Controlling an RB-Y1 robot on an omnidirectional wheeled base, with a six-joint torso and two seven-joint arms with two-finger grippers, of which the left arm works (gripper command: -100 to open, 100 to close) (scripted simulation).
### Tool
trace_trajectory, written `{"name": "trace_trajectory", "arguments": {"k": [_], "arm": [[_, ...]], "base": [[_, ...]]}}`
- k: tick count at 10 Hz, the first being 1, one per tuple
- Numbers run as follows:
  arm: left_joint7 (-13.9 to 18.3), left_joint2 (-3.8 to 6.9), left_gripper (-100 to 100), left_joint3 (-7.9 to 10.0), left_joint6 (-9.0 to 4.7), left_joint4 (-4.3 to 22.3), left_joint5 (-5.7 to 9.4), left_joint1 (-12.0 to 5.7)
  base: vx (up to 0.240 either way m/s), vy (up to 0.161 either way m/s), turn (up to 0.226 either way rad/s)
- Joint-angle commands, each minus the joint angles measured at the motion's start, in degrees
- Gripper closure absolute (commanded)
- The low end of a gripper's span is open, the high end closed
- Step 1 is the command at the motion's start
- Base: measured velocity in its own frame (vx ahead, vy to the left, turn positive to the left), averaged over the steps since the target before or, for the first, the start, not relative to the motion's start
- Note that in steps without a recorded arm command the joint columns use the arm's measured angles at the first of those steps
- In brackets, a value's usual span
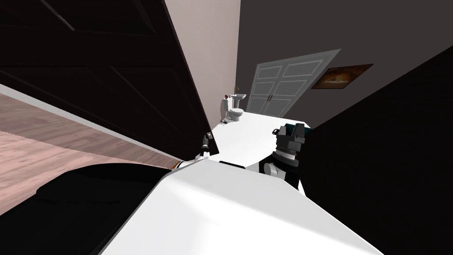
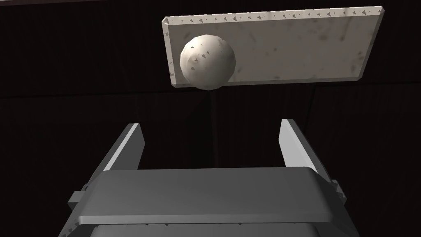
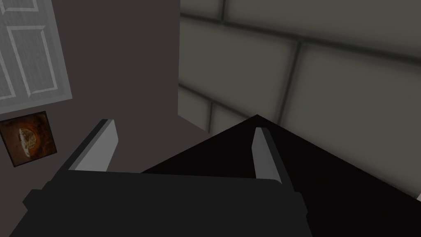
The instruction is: Push the door open
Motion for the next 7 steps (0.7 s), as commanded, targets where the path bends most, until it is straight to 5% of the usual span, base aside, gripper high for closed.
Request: {"name": "trace_trajectory", "arguments": {"k": [1, 5, 7], "arm": [[-1.6, -1.47, -100, 0.04, 0.57, -0.7, -0.06, -0.65], [-2.1, -1.96, -100, 0.06, 0.68, -0.8, -0.08, -0.92], [-4.3, -4.0, -100, 0.12, 1.14, -1.2, -0.15, -2.06]], "base": [[-0.105, -0.062, 0.114], [-0.078, -0.045, 0.023], [-0.152, -0.063, 0.112]]}}
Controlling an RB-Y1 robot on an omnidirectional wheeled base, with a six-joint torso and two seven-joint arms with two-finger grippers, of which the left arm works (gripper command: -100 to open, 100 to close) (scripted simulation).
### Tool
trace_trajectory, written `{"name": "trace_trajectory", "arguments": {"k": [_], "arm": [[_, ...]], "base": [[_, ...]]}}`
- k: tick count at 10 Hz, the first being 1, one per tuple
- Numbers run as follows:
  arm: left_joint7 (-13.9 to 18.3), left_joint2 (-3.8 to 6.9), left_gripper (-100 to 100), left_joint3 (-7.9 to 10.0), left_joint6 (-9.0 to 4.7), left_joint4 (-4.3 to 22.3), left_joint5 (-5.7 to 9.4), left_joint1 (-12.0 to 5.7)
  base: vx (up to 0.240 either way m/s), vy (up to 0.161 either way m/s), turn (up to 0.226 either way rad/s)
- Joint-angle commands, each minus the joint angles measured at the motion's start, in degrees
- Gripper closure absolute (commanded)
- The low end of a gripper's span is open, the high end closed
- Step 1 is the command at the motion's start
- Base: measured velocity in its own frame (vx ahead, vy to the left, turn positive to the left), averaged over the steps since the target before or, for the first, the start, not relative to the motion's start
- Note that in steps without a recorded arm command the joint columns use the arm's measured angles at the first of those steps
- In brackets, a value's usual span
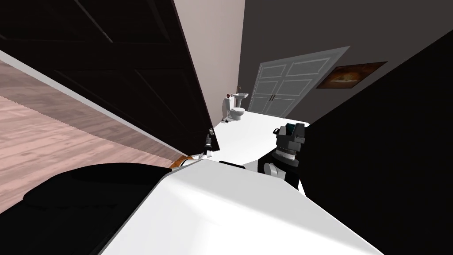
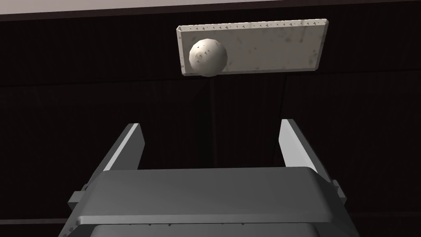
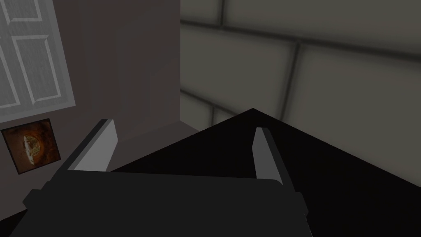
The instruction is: Push the door open
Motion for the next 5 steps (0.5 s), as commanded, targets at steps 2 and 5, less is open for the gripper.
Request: {"name": "trace_trajectory", "arguments": {"k": [2, 5], "arm": [[-0.5, -0.51, -100, -0.03, 0.43, -1.2, -0.04, 0.51], [-0.6, -0.43, -100, 0.23, 0.45, -1.3, 0.12, 0.61]], "base": [[-0.104, -0.052, 0.005], [0.151, 0.046, -0.024]]}}
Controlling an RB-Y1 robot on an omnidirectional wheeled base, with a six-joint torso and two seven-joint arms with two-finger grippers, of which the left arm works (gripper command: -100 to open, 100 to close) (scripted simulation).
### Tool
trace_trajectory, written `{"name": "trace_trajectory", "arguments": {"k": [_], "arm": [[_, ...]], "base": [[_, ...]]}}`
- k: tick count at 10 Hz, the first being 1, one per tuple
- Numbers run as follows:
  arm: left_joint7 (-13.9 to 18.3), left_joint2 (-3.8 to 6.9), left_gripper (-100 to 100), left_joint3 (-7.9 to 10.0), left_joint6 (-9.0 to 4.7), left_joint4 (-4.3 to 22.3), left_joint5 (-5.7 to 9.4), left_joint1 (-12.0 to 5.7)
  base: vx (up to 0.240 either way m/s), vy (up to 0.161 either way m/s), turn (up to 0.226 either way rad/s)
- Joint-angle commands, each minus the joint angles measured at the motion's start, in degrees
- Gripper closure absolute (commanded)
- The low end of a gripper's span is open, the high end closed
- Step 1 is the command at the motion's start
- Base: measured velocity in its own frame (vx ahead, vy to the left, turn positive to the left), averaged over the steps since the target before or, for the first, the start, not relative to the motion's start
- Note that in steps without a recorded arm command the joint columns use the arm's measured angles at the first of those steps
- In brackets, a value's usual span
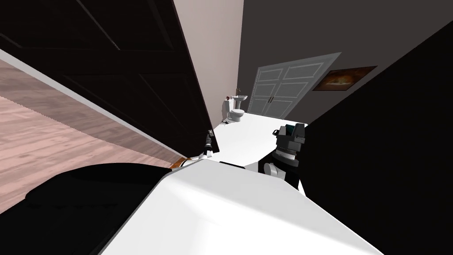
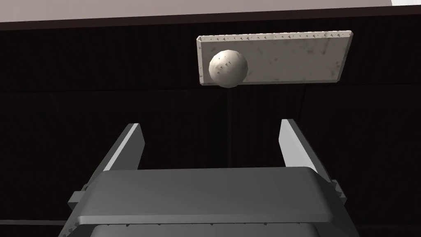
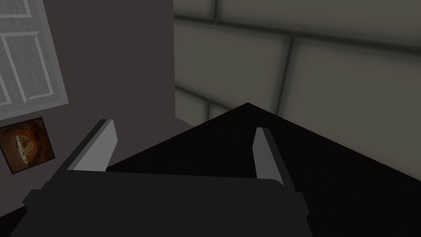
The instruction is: Push the door open
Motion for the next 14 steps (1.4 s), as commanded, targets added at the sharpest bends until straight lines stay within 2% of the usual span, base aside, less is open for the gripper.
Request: {"name": "trace_trajectory", "arguments": {"k": [1, 5, 6, 11, 12, 14], "arm": [[0.0, 0.04, -100, 0.15, 0.01, -0.2, 0.09, 0.1], [-0.1, 0.18, -100, 0.41, -0.19, 0.0, 0.26, 0.08], [-0.1, 0.18, 100, 0.41, -0.19, 0.0, 0.26, 0.08], [-0.1, 0.18, 100, 0.41, -0.19, 0.0, 0.26, 0.08], [-0.5, 0.34, 100, 1.22, -0.11, 0.2, 0.82, 0.23], [-0.6, 0.41, 100, 1.43, -0.12, 0.2, 0.96, 0.24]], "base": [[0.231, 0.088, -0.028], [0.22, 0.09, -0.022], [-0.016, -0.004, -0.005], [-0.016, -0.005, -0.001], [0.106, -0.01, 0.031], [0.151, -0.003, 0.032]]}}
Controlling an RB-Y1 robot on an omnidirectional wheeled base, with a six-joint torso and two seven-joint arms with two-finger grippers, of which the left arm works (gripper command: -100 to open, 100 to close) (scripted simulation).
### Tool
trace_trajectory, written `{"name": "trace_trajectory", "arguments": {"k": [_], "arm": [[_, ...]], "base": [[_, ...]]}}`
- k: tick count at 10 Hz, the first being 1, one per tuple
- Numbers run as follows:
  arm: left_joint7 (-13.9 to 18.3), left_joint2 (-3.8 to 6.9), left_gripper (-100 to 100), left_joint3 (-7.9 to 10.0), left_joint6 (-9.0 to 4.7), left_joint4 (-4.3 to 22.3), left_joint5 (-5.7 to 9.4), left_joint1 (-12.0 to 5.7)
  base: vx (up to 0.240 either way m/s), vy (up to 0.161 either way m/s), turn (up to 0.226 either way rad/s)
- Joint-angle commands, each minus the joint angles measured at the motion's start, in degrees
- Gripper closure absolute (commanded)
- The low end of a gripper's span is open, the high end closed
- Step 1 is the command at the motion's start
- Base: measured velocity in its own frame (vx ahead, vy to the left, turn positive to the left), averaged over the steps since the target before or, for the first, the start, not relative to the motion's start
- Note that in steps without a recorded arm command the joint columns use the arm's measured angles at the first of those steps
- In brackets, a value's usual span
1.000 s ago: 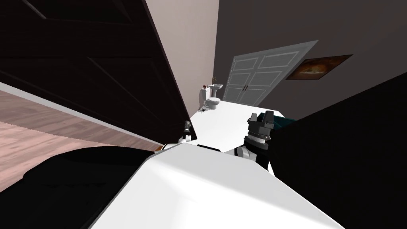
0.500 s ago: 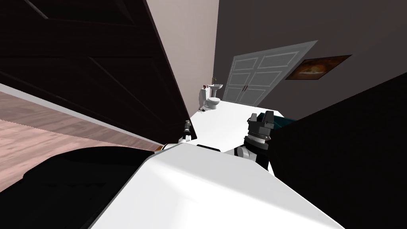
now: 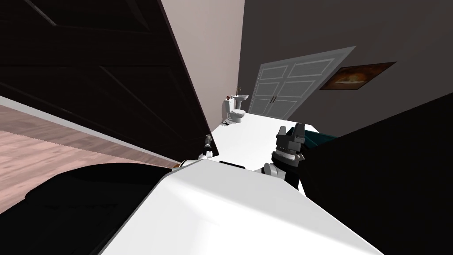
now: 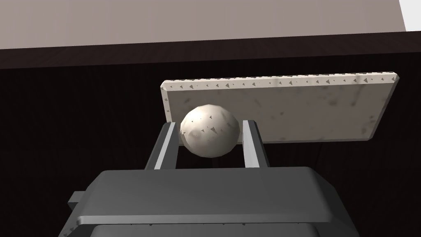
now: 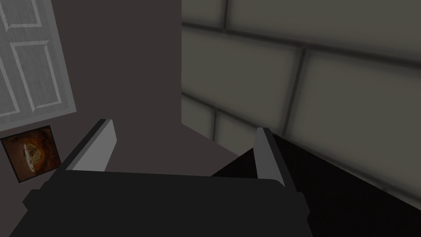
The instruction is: Push the door open
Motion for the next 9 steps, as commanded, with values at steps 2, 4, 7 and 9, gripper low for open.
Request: {"name": "trace_trajectory", "arguments": {"k": [2, 4, 7, 9], "arm": [[-0.7, 0.5, 100, 1.42, 0.5, -1.4, 0.94, 0.4], [-1.2, 0.85, 100, 2.6, 0.44, -1.3, 1.75, 0.47], [-1.9, 1.36, 100, 4.33, 0.35, -1.1, 2.94, 0.58], [-2.2, 1.58, 100, 5.05, 0.31, -1.0, 3.43, 0.63]], "base": [[0.177, 0.007, 0.028], [0.182, -0.016, 0.044], [0.186, 0.011, 0.037], [0.195, -0.013, 0.049]]}}
